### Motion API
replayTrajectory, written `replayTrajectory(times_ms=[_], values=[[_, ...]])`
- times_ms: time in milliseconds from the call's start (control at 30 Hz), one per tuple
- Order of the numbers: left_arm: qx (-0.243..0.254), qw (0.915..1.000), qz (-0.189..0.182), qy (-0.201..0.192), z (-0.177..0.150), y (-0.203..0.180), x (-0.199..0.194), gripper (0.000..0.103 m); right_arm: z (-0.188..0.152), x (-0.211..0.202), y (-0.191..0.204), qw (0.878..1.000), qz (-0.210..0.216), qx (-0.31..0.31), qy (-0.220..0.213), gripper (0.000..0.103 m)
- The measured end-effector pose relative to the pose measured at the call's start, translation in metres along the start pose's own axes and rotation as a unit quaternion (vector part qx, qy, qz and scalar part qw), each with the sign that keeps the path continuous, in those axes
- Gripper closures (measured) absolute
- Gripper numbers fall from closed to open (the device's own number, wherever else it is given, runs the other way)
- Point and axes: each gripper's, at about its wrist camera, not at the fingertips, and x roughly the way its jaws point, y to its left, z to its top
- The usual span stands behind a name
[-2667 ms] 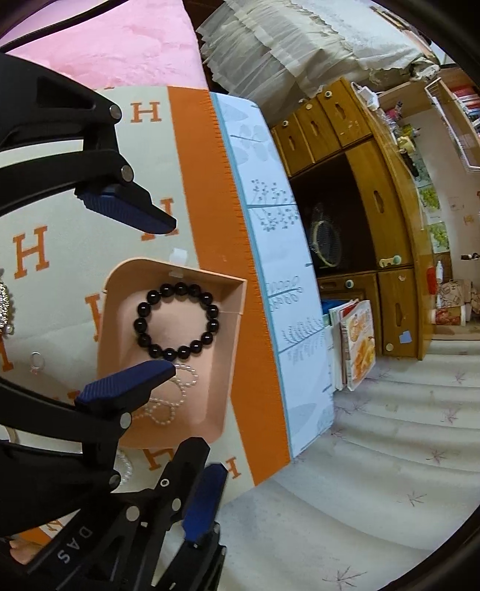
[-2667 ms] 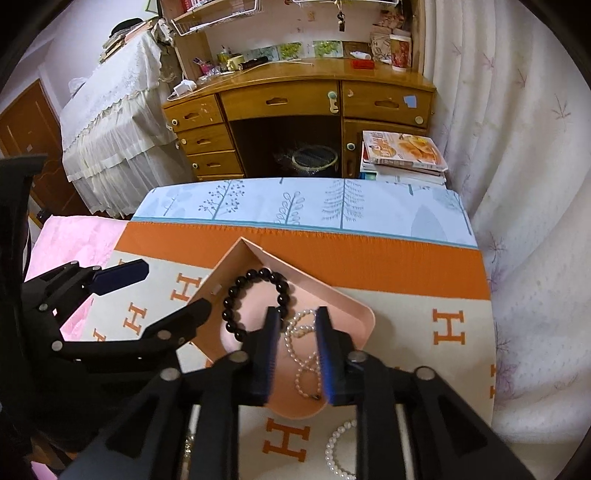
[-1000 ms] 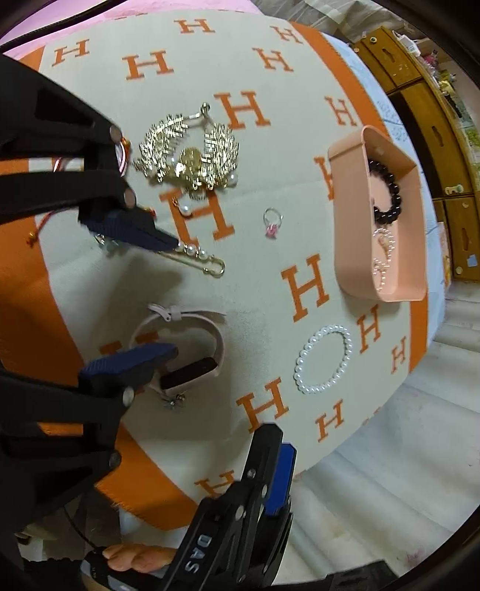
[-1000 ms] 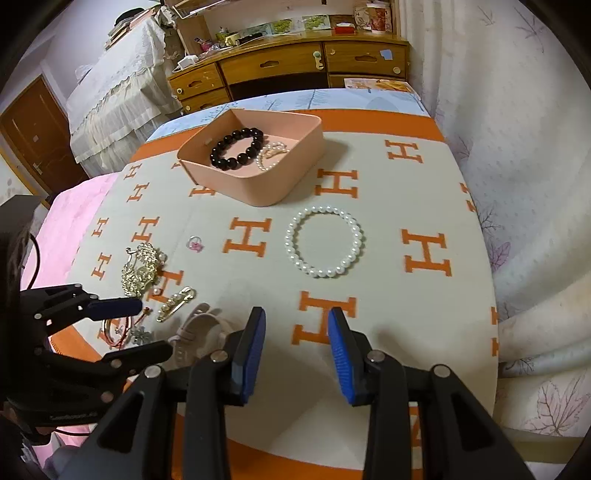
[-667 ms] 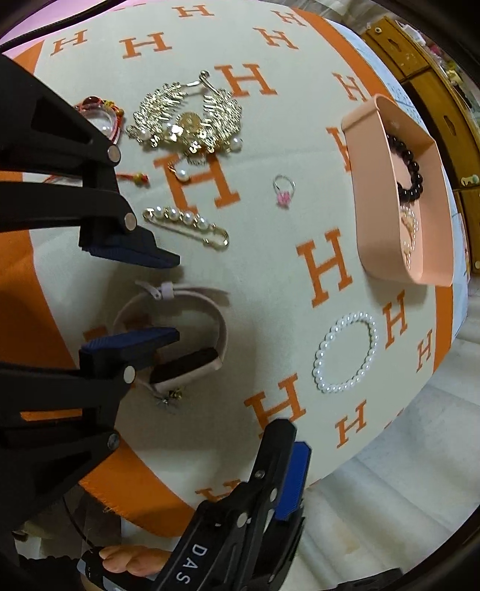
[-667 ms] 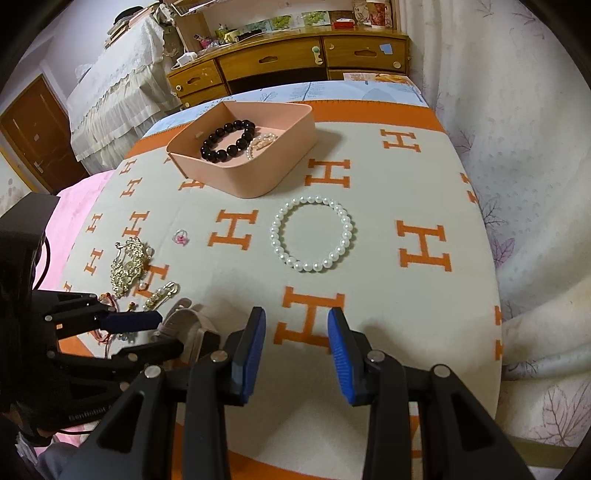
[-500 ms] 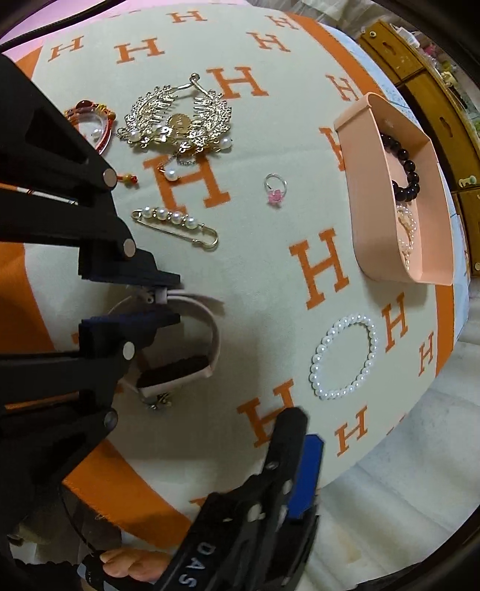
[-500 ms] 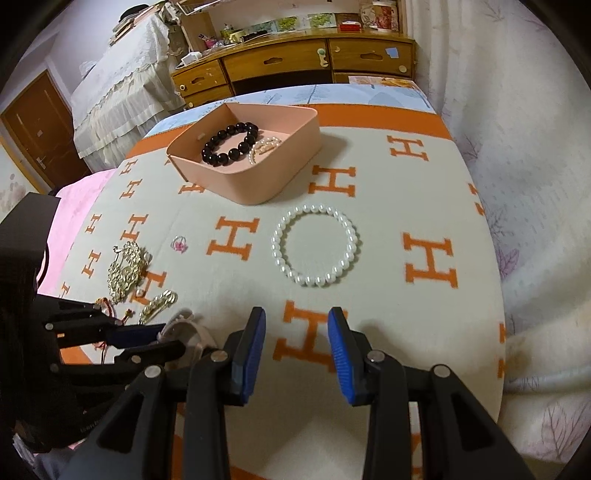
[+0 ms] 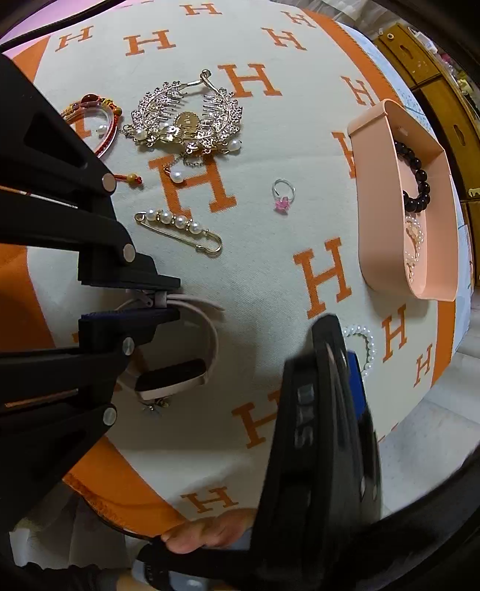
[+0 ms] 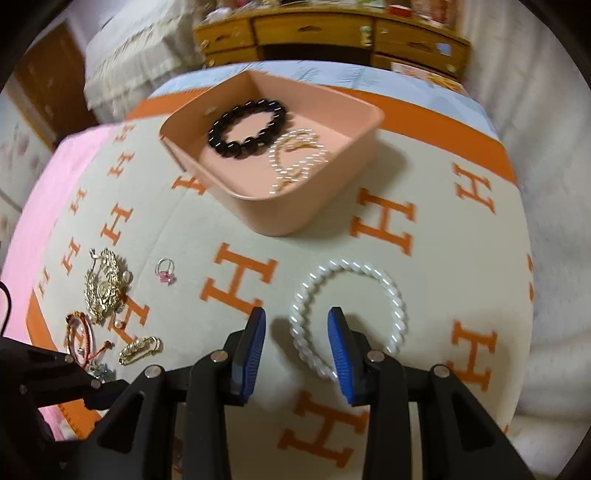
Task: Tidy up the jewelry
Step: 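Grasp the white-strap watch with the left tool while the right tool grasps the round pearl bracelet, then lower both held pieces into the pink tray and open both tools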
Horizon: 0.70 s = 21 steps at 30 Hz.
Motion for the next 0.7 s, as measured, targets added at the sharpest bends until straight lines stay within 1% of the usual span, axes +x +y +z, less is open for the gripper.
replayTrajectory(times_ms=[67,100,133,233,300,467,700], values=[[-0.001,1.0000,-0.003,0.001,-0.001,0.001,-0.001,0.096,0.003,0.003,0.005,1.000,-0.022,-0.013,0.006,0.075],[-0.001,1.0000,-0.004,0.002,-0.001,0.003,-0.001,0.096,0.004,0.004,0.007,0.999,-0.030,-0.017,0.007,0.082],[-0.002,1.0000,-0.006,0.003,-0.002,0.005,-0.001,0.096,0.005,0.004,0.007,0.999,-0.027,-0.015,0.013,0.096],[-0.005,0.9999,-0.012,0.005,-0.003,0.009,-0.005,0.096,0.004,0.003,0.001,1.000,-0.016,-0.003,0.021,0.096],[-0.006,0.9999,-0.014,0.002,-0.005,0.012,-0.010,0.096,0.005,-0.003,-0.001,1.000,-0.009,0.007,0.016,0.096],[-0.004,0.9998,-0.009,-0.017,-0.008,0.020,-0.033,0.096,0.006,-0.034,-0.008,0.999,0.010,0.033,-0.016,0.096],[-0.001,0.9986,0.002,-0.053,-0.007,0.033,-0.073,0.096,0.018,-0.083,0.003,0.997,0.018,0.033,-0.066,0.096]])
